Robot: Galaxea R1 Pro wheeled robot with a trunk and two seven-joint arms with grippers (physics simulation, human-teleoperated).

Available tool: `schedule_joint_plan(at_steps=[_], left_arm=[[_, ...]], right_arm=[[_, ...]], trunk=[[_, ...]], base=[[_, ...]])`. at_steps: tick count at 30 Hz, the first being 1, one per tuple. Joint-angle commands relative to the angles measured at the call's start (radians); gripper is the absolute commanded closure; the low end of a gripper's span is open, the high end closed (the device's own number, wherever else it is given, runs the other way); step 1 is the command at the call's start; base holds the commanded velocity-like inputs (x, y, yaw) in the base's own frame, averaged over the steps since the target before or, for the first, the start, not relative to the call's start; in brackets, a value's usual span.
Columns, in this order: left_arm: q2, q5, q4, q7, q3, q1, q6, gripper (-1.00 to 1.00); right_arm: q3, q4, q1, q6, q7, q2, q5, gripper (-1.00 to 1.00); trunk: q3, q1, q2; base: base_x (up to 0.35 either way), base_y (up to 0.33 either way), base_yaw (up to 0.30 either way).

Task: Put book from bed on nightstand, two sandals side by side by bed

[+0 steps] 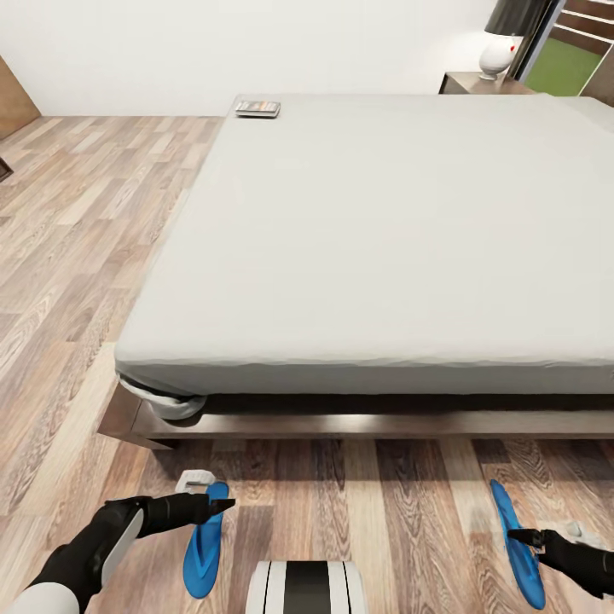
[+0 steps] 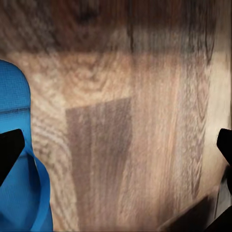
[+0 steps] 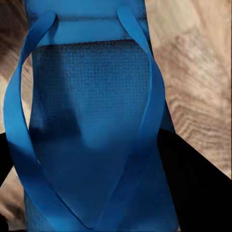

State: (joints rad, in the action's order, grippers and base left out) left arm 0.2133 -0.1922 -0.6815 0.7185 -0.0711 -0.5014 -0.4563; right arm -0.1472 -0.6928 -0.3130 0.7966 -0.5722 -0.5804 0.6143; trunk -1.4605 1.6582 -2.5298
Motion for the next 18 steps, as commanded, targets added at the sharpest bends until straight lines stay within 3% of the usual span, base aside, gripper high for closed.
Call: schedule_joint_plan(at_steps=[1, 6, 9, 11, 15, 17, 18], left_arm=[[0.002, -0.011, -0.001, 0.001, -0.004, 0.000, -0.008, -1.00], [0.000, -0.012, -0.001, 0.007, -0.004, 0.000, -0.008, -1.00], [0.000, -0.012, -0.001, 0.007, -0.004, 0.000, -0.008, -1.00], [0.000, -0.012, -0.001, 0.006, -0.004, 0.000, -0.008, -1.00], [0.000, -0.012, -0.001, 0.006, -0.004, 0.000, -0.008, -1.00], [0.000, -0.012, -0.001, 0.006, -0.004, 0.000, -0.008, -1.00], [-0.001, -0.012, -0.001, 0.006, -0.004, 0.000, -0.008, -1.00]], right_arm=[[-0.002, -0.018, 0.000, -0.020, 0.031, 0.000, -0.021, 1.00], [0.002, -0.057, 0.000, -0.134, 0.299, 0.004, -0.216, 1.00], [0.006, -0.058, 0.000, -0.200, 0.394, 0.016, -0.292, 1.00], [0.007, -0.059, 0.000, -0.218, 0.442, 0.031, -0.348, 1.00], [0.008, -0.053, 0.000, -0.238, 0.475, 0.057, -0.424, 1.00], [0.008, -0.047, 0.000, -0.313, 0.479, 0.066, -0.443, 1.00], [0.009, -0.038, 0.000, -0.411, 0.480, 0.069, -0.449, 1.00]], trunk=[[-0.001, 0.000, 0.000], [-0.001, 0.000, 0.000], [-0.001, 0.000, 0.000], [-0.001, 0.000, 0.000], [-0.001, 0.000, 0.000], [-0.001, 0.000, 0.000], [-0.001, 0.000, 0.000]], base=[[0.000, 0.000, 0.000], [0.000, 0.000, 0.000], [0.000, 0.000, 0.000], [0.000, 0.000, 0.000], [0.000, 0.000, 0.000], [0.000, 0.000, 0.000], [0.000, 0.000, 0.000]])
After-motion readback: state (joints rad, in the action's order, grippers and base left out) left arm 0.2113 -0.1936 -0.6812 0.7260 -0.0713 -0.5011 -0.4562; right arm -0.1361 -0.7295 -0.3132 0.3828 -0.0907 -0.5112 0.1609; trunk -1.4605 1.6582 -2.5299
